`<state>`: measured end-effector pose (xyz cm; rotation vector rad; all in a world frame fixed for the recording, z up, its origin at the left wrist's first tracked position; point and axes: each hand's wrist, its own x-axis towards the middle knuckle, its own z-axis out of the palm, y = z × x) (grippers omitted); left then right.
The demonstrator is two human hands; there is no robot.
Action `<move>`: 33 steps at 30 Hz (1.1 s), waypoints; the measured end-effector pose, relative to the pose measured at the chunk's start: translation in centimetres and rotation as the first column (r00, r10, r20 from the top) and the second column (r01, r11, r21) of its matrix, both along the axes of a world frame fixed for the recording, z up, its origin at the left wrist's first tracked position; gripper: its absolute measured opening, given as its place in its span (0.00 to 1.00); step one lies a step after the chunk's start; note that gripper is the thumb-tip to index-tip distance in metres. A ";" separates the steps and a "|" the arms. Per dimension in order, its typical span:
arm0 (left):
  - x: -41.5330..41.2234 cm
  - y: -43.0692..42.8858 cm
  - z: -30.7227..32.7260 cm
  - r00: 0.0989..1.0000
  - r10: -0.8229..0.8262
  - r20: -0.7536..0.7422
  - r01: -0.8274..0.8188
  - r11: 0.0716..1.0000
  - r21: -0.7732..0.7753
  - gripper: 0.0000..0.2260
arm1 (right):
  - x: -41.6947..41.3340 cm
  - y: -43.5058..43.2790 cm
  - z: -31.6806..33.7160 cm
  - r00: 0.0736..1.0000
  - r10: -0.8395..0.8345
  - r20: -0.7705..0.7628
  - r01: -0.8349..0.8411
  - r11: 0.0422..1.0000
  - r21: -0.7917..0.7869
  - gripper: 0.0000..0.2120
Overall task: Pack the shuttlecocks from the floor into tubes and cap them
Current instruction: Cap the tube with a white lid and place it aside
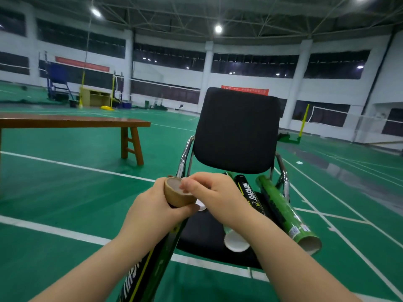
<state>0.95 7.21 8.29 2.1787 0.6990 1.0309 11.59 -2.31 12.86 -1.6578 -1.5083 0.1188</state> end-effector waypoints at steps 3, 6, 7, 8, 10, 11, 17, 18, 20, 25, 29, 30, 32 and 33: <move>1.2 1.2 -0.9 0.999 0.035 0.038 -0.032 0.996 -0.082 0.20 | 1.7 1.5 -1.6 0.997 -0.066 -0.051 0.071 0.991 0.109 0.12; 2.4 2.4 -2.4 0.996 0.071 0.051 -0.064 0.989 -0.132 0.21 | 4.4 4.0 -4.2 0.968 -0.229 -0.103 0.240 0.964 0.111 0.08; 2.8 2.8 -3.0 0.996 0.077 0.050 -0.069 0.988 -0.141 0.21 | 5.6 5.0 -5.3 0.949 -0.296 -0.107 0.304 0.950 0.072 0.06; 3.1 3.1 -3.6 0.996 0.080 0.048 -0.072 0.986 -0.152 0.22 | 6.9 6.1 -6.6 0.928 -0.360 -0.101 0.363 0.932 0.011 0.07; 3.7 3.8 -5.1 0.996 0.086 0.033 -0.079 0.981 -0.177 0.22 | 9.1 8.4 -9.3 0.886 -0.460 -0.059 0.448 0.881 -0.151 0.16; 3.9 4.1 -6.0 0.996 0.091 0.024 -0.085 0.978 -0.188 0.22 | 10.1 9.4 -10.5 0.868 -0.496 -0.020 0.480 0.848 -0.227 0.21; 5.2 5.8 -10.3 0.993 0.112 -0.034 -0.117 0.962 -0.249 0.23 | 13.6 13.5 -14.6 0.758 -0.603 0.250 0.649 0.660 -0.377 0.29; 5.3 6.1 -11.0 0.993 0.113 -0.038 -0.119 0.959 -0.259 0.23 | 14.0 13.9 -15.2 0.750 -0.597 0.286 0.659 0.641 -0.393 0.30; 5.4 6.7 -12.2 0.992 0.117 -0.042 -0.124 0.954 -0.272 0.23 | 14.5 14.7 -16.4 0.733 -0.575 0.364 0.680 0.617 -0.396 0.30; 5.8 7.2 -14.3 0.990 0.119 -0.077 -0.136 0.949 -0.286 0.23 | 15.7 16.1 -17.4 0.704 -0.514 0.490 0.694 0.645 -0.319 0.26; 6.4 7.1 -15.4 0.989 0.120 -0.087 -0.141 0.942 -0.305 0.24 | 15.5 16.2 -17.7 0.665 -0.529 0.527 0.707 0.672 -0.218 0.18; 6.4 7.0 -15.5 0.989 0.125 -0.084 -0.145 0.940 -0.308 0.24 | 15.3 16.2 -17.7 0.645 -0.546 0.535 0.719 0.670 -0.183 0.17; 6.3 6.8 -15.6 0.989 0.126 -0.082 -0.145 0.938 -0.315 0.24 | 14.9 16.3 -17.6 0.594 -0.568 0.569 0.742 0.661 -0.114 0.18; 6.1 6.7 -15.6 0.989 0.121 -0.081 -0.140 0.938 -0.317 0.24 | 14.7 16.2 -17.6 0.574 -0.573 0.585 0.745 0.662 -0.083 0.20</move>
